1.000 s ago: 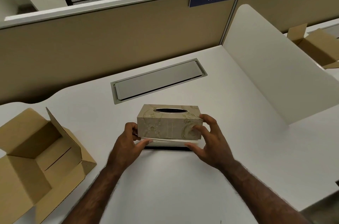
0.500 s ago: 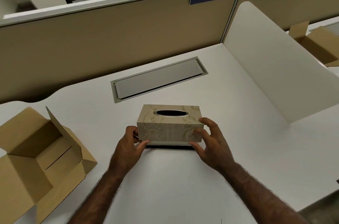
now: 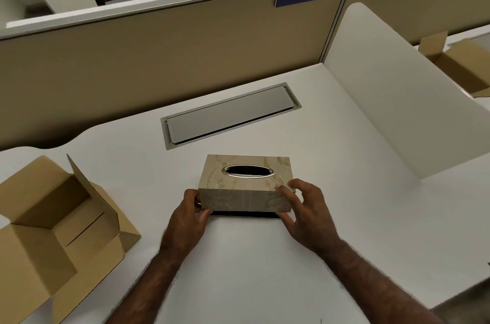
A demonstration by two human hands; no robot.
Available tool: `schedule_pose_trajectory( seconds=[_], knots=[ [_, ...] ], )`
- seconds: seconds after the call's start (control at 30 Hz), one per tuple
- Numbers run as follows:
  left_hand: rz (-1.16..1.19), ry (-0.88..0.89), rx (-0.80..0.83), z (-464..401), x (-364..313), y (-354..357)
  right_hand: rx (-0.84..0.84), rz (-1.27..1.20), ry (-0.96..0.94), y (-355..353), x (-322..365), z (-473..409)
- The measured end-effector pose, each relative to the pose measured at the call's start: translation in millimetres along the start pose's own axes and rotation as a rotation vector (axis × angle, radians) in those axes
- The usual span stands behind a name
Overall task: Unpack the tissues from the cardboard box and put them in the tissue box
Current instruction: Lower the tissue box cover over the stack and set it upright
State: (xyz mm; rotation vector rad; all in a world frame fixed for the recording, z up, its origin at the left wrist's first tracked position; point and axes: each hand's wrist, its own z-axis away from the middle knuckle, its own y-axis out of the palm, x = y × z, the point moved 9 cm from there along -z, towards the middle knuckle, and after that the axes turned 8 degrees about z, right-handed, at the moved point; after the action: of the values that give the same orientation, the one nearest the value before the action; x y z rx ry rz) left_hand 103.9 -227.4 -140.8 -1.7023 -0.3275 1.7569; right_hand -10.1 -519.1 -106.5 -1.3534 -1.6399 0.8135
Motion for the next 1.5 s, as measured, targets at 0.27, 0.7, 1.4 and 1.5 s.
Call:
schedule_pose_trajectory(
  seconds=[0.27,0.7,1.4,1.5],
  knots=[
    [-0.029,-0.005,0.019,6,13,4,-0.042,0.039,-0.045,7,4,15],
    [0.244,-0.023,0.053,12,-6,0,0.019,-0.028,0.004,6,8,11],
    [0.213,-0.096,-0.120,-40,-28,0,0.112,-0.052,0.094,10,-10,-73],
    [0.154,-0.066,-0.130,-37,-41,-4,0.178,-0.014,0.084,8,-9,-79]
  ],
)
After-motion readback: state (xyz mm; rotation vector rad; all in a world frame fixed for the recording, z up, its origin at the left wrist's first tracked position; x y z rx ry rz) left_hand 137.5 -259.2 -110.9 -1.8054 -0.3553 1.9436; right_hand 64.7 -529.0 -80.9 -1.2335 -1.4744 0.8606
